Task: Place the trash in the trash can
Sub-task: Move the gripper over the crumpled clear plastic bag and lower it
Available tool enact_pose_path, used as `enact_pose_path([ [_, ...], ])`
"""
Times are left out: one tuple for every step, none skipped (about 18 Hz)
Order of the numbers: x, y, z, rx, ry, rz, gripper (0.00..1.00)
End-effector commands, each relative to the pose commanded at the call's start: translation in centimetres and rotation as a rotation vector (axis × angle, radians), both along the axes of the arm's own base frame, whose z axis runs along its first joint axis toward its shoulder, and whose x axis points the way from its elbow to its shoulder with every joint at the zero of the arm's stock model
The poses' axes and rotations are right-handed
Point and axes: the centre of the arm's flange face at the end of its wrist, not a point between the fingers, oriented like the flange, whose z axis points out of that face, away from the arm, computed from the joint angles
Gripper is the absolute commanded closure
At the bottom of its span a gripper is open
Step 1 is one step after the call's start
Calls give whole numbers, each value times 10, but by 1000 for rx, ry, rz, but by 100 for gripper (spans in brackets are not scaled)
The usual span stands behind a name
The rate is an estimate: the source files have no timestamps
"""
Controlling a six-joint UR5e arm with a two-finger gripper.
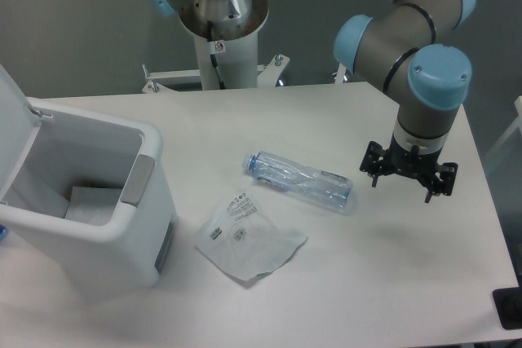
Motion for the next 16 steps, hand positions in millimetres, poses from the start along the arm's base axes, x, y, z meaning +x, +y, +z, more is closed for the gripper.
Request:
enact_pose_path([
  [1,1,0,0,0,-2,0],
  [4,3,1,0,0,-6,0],
  [6,6,-1,1,-2,-12,0],
  [8,8,0,2,1,-16,0],
  [9,8,-3,-1,-3,-15,0],
  [12,11,-4,-1,-5,-12,0],
  [16,18,-4,4,-3,3,0],
  [20,23,-5,8,-7,34,0],
  [20,24,-7,14,-11,74,0],
  [22,25,-11,23,-12,87,0],
  [24,25,-15,30,-8,86,0],
  [28,27,-18,38,-5,84,0],
  [32,29,-23,36,-9,79,0],
  [42,38,-25,33,-14,63,0],
  [50,44,-30,28,-23,58,0],
  [58,49,-36,21,-34,61,0],
])
